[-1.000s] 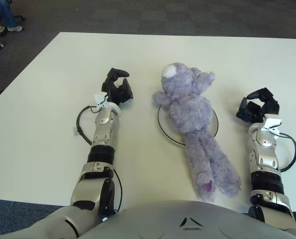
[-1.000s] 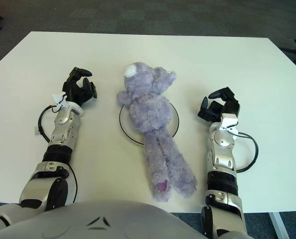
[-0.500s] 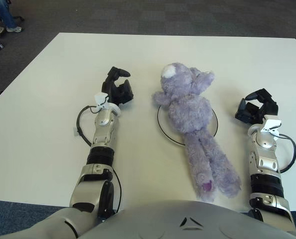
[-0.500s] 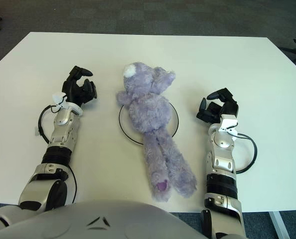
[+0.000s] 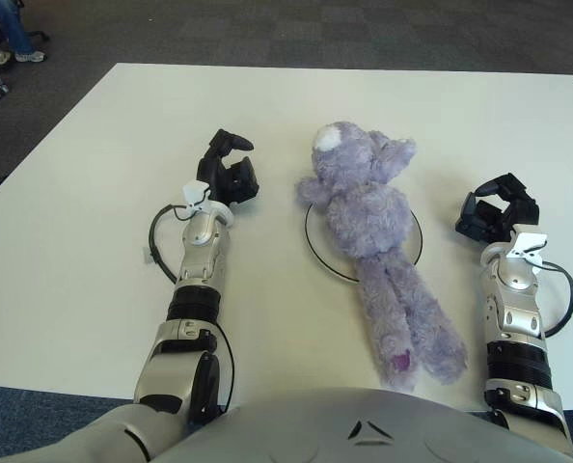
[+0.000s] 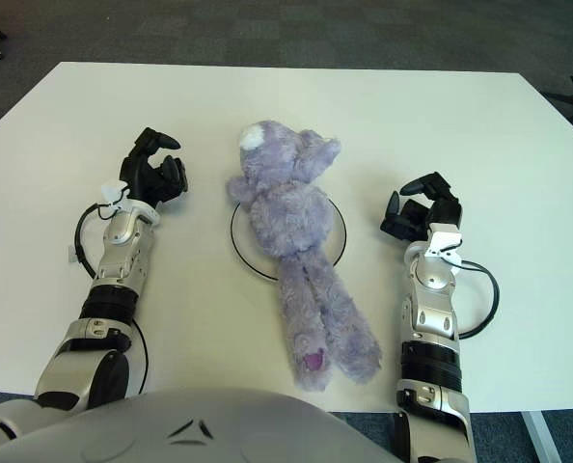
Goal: Put the doll into the plate.
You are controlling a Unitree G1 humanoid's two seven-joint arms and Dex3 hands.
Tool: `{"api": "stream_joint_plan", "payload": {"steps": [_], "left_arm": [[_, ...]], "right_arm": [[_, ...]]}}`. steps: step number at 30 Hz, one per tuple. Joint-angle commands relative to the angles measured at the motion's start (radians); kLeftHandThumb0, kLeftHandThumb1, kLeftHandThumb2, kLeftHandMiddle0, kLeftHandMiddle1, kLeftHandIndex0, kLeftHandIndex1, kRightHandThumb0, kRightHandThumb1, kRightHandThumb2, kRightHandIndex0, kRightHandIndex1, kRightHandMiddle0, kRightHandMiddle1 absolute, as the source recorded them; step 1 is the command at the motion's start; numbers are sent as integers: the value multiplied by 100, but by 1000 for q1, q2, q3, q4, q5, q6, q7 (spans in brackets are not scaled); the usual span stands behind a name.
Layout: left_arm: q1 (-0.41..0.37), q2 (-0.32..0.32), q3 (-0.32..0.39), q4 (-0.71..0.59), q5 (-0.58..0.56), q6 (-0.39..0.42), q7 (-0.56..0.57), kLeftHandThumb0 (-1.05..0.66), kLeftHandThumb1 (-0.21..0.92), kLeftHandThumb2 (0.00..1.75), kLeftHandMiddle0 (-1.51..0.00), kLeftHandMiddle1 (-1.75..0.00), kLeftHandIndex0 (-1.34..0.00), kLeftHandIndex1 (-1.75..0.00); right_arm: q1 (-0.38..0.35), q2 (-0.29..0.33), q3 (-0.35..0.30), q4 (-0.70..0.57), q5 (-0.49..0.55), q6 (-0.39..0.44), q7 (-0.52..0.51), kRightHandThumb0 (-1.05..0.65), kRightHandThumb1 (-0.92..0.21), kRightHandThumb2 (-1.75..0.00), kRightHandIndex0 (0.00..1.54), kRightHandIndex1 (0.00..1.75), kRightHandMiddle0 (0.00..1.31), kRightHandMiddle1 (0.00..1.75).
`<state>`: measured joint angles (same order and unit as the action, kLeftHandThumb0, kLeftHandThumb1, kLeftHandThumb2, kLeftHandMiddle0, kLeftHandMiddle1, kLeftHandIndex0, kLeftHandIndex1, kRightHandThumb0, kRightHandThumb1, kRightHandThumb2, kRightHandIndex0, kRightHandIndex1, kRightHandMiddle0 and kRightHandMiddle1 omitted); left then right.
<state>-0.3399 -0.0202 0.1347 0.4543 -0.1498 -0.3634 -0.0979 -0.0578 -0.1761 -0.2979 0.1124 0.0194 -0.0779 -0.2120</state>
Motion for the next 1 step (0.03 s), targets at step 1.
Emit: {"api": "stream_joint_plan", "payload": {"steps": [1], "left_arm": [[49,-8,-4,16,-6,-11,-12,-44,43,117,-124,-175,-52,-175]], "right_arm": [[22,15,1,-4,2,29,2,-51,-25,-140,122,175,67,175]]}}
